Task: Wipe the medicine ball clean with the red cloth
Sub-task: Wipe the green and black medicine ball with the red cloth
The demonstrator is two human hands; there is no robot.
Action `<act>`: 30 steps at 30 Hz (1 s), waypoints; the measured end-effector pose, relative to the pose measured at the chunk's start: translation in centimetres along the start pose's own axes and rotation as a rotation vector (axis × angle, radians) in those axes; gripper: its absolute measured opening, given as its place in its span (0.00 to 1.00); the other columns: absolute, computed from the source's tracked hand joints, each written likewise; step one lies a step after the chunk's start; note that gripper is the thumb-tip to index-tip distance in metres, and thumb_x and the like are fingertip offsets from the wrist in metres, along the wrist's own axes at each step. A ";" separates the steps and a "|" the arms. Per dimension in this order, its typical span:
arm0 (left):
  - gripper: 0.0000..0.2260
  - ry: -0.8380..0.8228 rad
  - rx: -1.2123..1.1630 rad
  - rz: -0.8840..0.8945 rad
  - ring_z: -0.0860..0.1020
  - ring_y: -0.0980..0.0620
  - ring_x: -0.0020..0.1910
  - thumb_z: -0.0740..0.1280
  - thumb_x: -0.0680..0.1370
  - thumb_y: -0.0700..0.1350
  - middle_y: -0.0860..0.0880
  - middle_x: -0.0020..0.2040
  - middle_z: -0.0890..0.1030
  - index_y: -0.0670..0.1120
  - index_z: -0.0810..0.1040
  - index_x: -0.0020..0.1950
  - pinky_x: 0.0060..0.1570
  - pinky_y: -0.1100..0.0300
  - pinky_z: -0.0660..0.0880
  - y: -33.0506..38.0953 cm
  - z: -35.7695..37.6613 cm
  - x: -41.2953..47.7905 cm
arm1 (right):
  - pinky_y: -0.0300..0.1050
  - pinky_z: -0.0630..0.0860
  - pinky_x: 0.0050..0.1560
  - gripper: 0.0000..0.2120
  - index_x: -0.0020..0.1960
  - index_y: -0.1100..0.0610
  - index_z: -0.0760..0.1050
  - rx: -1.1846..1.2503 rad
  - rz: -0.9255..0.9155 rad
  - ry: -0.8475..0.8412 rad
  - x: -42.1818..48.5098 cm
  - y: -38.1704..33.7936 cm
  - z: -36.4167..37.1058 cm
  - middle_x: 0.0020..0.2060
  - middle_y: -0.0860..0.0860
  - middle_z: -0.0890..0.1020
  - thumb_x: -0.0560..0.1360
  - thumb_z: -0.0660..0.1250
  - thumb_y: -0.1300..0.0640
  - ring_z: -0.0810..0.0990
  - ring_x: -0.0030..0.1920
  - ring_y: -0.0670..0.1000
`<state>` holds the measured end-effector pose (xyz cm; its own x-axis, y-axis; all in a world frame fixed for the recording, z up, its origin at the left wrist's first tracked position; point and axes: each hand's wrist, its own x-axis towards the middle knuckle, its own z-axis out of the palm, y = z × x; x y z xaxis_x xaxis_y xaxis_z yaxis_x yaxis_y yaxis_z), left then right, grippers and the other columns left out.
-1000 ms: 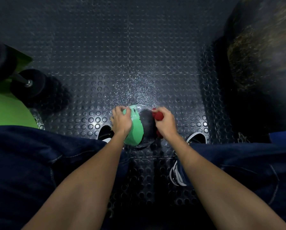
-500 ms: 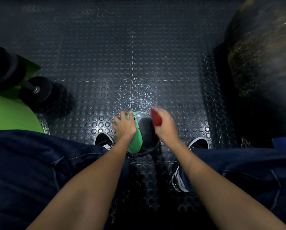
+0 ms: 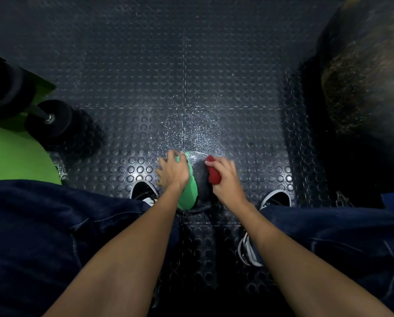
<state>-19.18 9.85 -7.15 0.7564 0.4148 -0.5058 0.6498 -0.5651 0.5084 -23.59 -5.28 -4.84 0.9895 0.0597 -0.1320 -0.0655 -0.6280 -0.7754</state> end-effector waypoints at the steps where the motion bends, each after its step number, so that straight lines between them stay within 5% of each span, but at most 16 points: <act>1: 0.14 -0.003 -0.005 0.009 0.74 0.40 0.60 0.55 0.80 0.61 0.47 0.65 0.70 0.58 0.69 0.62 0.62 0.35 0.72 0.0 0.0 0.0 | 0.38 0.65 0.57 0.27 0.60 0.56 0.77 0.005 -0.013 -0.007 0.0 0.3 -0.2 0.58 0.50 0.76 0.66 0.65 0.76 0.69 0.58 0.51; 5: 0.22 -0.035 -0.015 0.031 0.75 0.42 0.62 0.52 0.78 0.63 0.49 0.68 0.74 0.58 0.68 0.69 0.64 0.35 0.70 -0.2 0.2 0.1 | 0.42 0.69 0.56 0.24 0.56 0.56 0.79 0.069 0.153 0.043 1.0 0.4 -0.8 0.52 0.49 0.78 0.66 0.64 0.76 0.74 0.56 0.53; 10: 0.19 -0.061 -0.049 0.028 0.75 0.46 0.63 0.54 0.83 0.59 0.50 0.67 0.76 0.54 0.72 0.69 0.68 0.38 0.68 -0.7 -0.3 0.7 | 0.49 0.74 0.59 0.22 0.52 0.55 0.79 0.124 0.192 0.023 1.2 0.8 -0.9 0.51 0.46 0.78 0.65 0.68 0.75 0.76 0.54 0.48; 15: 0.19 -0.054 -0.068 0.032 0.75 0.48 0.61 0.54 0.83 0.59 0.50 0.67 0.76 0.54 0.72 0.70 0.67 0.42 0.68 -0.7 -0.5 0.6 | 0.39 0.68 0.55 0.22 0.55 0.56 0.79 0.109 0.082 -0.047 1.3 0.3 -1.4 0.51 0.45 0.77 0.66 0.67 0.75 0.73 0.56 0.49; 24: 0.20 -0.062 -0.091 0.018 0.77 0.48 0.55 0.52 0.79 0.61 0.51 0.60 0.78 0.55 0.74 0.64 0.63 0.42 0.72 -0.5 -0.3 0.7 | 0.45 0.70 0.59 0.23 0.52 0.55 0.80 0.071 0.200 -0.018 3.3 -0.9 -1.3 0.52 0.49 0.79 0.66 0.63 0.77 0.74 0.55 0.50; 27: 0.19 -0.038 -0.084 0.023 0.76 0.51 0.51 0.53 0.82 0.58 0.52 0.59 0.77 0.53 0.74 0.66 0.55 0.53 0.73 -0.6 -0.4 0.8 | 0.45 0.71 0.57 0.24 0.52 0.53 0.80 0.027 0.095 -0.084 3.2 -1.0 -1.1 0.50 0.46 0.78 0.65 0.64 0.76 0.73 0.55 0.50; 30: 0.17 -0.035 -0.077 0.057 0.75 0.53 0.44 0.54 0.84 0.56 0.50 0.59 0.78 0.51 0.74 0.68 0.44 0.60 0.72 -0.7 -0.5 0.6 | 0.47 0.73 0.58 0.25 0.52 0.53 0.79 0.056 0.232 -0.063 3.4 -0.5 -1.4 0.50 0.45 0.77 0.65 0.62 0.77 0.74 0.55 0.51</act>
<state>-19.15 10.83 -7.43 0.7901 0.3573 -0.4980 0.6106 -0.5302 0.5883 -20.06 -5.89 -4.02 0.9373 -0.0319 -0.3470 -0.2987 -0.5863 -0.7530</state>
